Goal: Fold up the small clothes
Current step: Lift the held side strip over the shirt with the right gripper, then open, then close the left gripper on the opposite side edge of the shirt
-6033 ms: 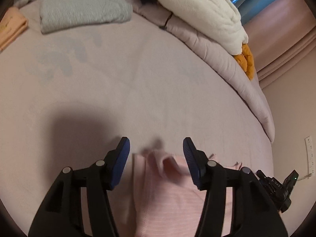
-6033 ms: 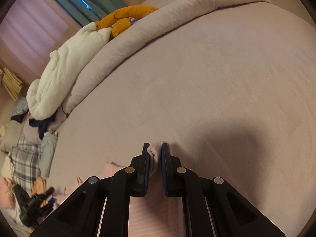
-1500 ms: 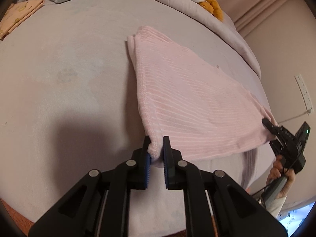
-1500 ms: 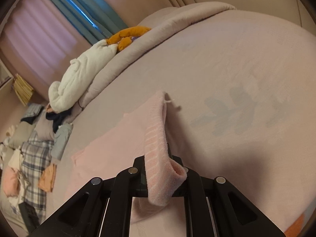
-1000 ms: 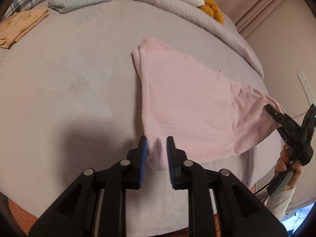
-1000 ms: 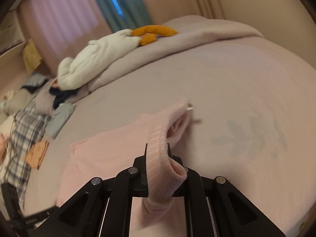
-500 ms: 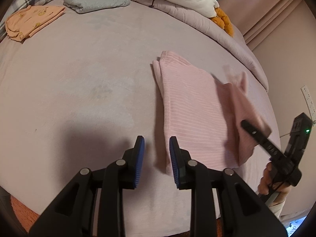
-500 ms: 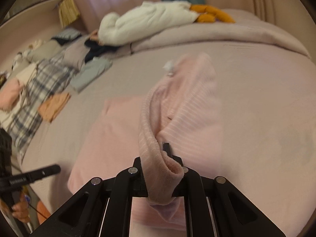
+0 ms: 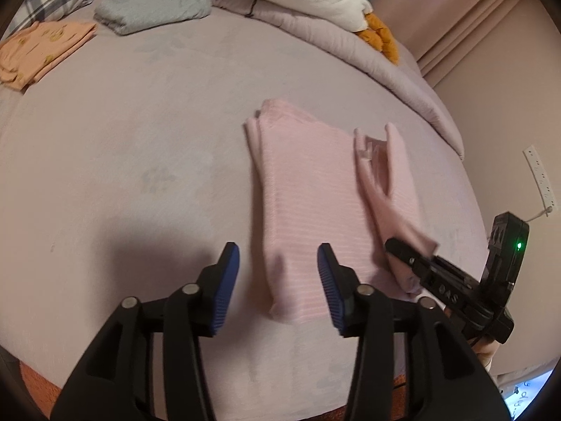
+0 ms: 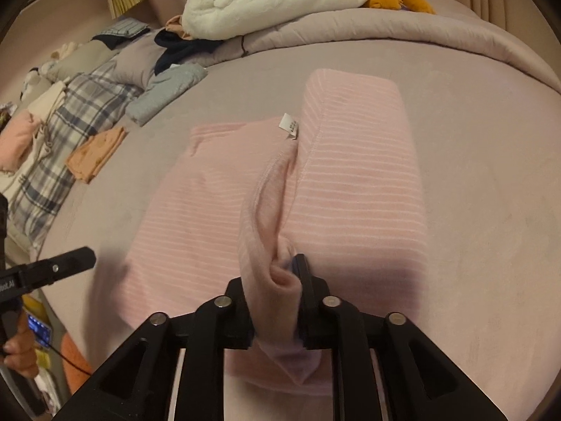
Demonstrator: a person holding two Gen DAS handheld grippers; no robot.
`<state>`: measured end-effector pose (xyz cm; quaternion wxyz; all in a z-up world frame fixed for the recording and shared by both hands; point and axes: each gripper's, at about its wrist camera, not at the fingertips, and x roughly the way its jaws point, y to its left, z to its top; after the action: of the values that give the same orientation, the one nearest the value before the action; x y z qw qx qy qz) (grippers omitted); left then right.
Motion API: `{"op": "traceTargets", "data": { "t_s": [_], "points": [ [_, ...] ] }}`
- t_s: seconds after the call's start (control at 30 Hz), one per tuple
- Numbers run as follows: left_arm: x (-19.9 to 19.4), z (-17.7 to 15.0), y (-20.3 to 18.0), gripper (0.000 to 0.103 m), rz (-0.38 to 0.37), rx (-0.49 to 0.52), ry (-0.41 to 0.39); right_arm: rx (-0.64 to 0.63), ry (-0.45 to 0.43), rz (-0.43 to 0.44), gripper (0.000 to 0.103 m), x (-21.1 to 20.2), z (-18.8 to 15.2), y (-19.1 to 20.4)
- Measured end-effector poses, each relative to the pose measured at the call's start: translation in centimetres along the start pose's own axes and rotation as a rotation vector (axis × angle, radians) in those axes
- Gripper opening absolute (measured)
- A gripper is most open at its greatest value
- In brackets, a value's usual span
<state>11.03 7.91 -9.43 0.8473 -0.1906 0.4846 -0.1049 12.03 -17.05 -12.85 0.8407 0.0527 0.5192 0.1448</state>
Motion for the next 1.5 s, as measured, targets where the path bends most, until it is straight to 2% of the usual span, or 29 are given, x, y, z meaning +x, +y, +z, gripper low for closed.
{"op": "traceTargets", "data": {
  "t_s": [0.07,0.17,0.27,0.4,0.47,0.57,0.87,1.1,1.23,1.37,1.4,1.47,1.5],
  "points": [
    [-0.2,0.5,-0.4,0.058,-0.018,0.007,-0.013,0.019,0.002,0.036,0.046,-0.6,-0.2,-0.2],
    [-0.5,1.4,-1.1,0.064,-0.052,0.018,-0.032,0.017,-0.012,0.076,0.048,-1.6,-0.6,0.1],
    [-0.1,2.3,-1.8,0.068,-0.085,0.032,-0.026,0.006,-0.027,0.057,0.048,-2.5,-1.0,0.3],
    [1.7,3.6,-3.3,0.075,-0.179,0.053,0.024,0.058,-0.042,0.058,0.049,-3.4,-1.3,-0.9],
    [2.8,4.2,-4.4,0.076,-0.211,0.065,0.049,0.088,-0.053,0.046,0.057,-4.0,-1.7,-1.7],
    [4.7,4.9,-6.4,0.081,-0.265,0.095,0.071,0.115,-0.067,0.019,0.057,-4.7,-2.2,-2.6],
    [11.9,4.8,-11.9,0.081,-0.232,0.213,0.186,0.223,-0.055,-0.185,0.057,-4.4,-3.0,-5.7],
    [15.8,4.7,-13.5,0.079,-0.173,0.247,0.226,0.301,-0.047,-0.227,0.058,-4.5,-3.6,-7.6],
    [16.8,4.4,-13.8,0.062,-0.158,0.249,0.222,0.323,-0.048,-0.23,0.058,-4.6,-4.0,-8.1],
    [16.8,4.0,-13.8,0.033,-0.142,0.265,0.222,0.335,-0.043,-0.229,0.058,-4.7,-4.4,-8.5],
    [16.7,4.0,-13.7,0.03,-0.139,0.262,0.222,0.338,-0.041,-0.228,0.058,-4.6,-4.5,-8.6],
    [16.6,3.9,-13.8,0.017,-0.131,0.254,0.216,0.341,-0.038,-0.227,0.058,-4.8,-4.8,-8.8],
    [16.3,4.0,-13.8,0.015,-0.136,0.248,0.211,0.341,-0.037,-0.226,0.058,-4.7,-4.8,-8.8]
  ]
}}
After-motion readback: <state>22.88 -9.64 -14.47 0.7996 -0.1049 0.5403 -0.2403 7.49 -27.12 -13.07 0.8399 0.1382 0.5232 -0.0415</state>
